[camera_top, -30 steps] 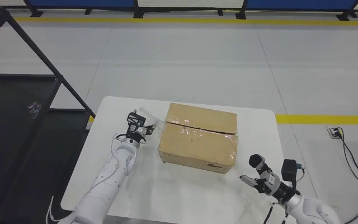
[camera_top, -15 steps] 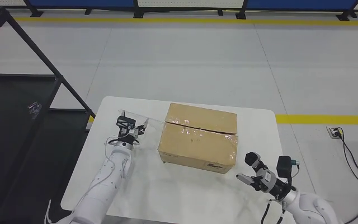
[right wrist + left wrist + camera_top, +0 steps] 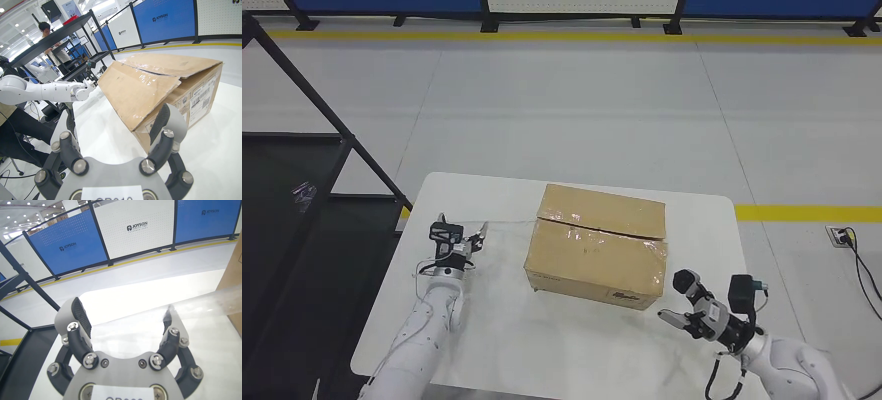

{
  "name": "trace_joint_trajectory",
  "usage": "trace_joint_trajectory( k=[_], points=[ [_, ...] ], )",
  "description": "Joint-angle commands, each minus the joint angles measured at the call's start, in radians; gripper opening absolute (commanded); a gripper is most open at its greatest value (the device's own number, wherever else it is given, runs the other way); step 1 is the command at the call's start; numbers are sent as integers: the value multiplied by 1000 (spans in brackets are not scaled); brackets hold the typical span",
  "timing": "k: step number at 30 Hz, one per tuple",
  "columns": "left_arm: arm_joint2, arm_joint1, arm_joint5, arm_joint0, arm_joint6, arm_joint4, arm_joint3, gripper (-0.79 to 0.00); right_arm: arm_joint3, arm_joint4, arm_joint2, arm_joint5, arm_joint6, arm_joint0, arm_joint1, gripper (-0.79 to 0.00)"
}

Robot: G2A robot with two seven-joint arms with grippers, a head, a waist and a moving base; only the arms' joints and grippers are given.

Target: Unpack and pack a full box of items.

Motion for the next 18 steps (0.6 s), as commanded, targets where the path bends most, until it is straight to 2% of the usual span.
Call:
trace_joint_trajectory(
  k=[1, 18],
  points=[
    [-12, 6, 3, 10, 1, -9, -6, 0, 0, 0, -2, 1, 2, 2, 0, 0],
    [-111, 54, -3, 81, -22, -65, -45, 0, 1, -2, -19, 5, 19, 21, -2, 0]
  ],
)
